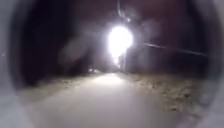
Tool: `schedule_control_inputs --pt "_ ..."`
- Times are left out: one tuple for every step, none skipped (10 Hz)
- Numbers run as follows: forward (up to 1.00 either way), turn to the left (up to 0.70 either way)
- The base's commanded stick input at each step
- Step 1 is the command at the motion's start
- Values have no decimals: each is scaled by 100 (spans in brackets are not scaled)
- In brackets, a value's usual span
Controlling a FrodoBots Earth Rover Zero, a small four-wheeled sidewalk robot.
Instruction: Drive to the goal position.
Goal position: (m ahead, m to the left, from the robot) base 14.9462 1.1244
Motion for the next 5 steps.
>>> schedule_control_inputs --pt "100 40" --pt "100 35" --pt "100 15" --pt "100 0" --pt "100 0"
